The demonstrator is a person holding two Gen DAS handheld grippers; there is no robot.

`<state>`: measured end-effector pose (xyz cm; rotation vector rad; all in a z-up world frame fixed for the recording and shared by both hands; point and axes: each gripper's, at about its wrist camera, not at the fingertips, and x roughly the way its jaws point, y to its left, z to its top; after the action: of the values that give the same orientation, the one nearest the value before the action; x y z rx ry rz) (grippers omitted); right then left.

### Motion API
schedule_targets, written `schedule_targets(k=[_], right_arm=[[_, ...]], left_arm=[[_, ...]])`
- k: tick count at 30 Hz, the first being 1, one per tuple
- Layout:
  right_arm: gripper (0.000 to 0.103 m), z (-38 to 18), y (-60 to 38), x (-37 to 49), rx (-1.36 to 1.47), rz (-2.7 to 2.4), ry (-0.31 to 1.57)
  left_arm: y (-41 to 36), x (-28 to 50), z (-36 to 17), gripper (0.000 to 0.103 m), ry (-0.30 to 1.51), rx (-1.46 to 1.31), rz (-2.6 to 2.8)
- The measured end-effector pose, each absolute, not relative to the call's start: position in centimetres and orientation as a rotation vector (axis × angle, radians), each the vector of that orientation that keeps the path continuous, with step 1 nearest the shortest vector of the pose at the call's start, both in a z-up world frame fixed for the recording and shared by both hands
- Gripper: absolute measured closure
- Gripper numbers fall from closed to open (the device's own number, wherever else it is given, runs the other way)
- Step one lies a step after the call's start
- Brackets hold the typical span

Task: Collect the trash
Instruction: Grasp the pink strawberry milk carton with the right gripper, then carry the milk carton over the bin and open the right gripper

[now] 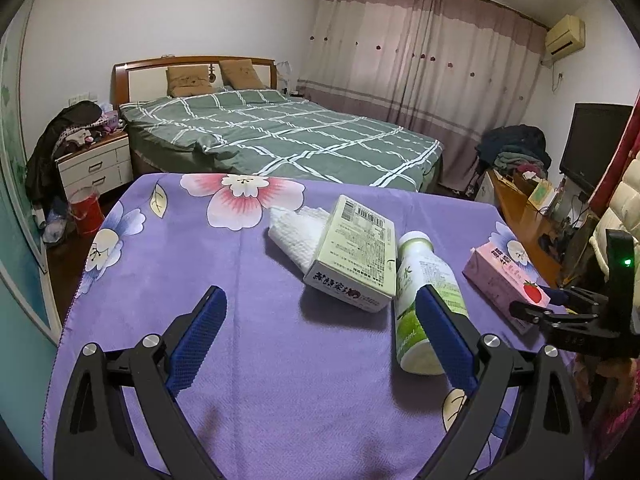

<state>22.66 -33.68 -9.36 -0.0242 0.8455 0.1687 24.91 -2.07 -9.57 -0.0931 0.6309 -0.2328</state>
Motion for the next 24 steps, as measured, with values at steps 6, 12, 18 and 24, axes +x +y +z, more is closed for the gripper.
schedule_targets(k=[6,12,18,24], right_arm=[[0.055,-8.9,-35.2,22.3,0.055,0.132,0.826],[0.055,-6.8,-36.5,20.1,0.125,0.099,0.781],[0.055,-5.3,-40.0,16.0,0.198,-0.032,0.725],[0.055,-6.3,-45.4,11.7,0.282,-0.228,0.715]], left_arm=[[-3.0,24.5,-9.5,0.009,0.609,-0.043,-0.216],[-3.5,24.3,-9.6,0.009,0.613,-0.026,-0.224],[-3.2,24.3,-9.4,0.009,0.613,-0.042,-0.234],[-3.5,24.2,-9.5,0.009,0.614,-0.038,-0.243]])
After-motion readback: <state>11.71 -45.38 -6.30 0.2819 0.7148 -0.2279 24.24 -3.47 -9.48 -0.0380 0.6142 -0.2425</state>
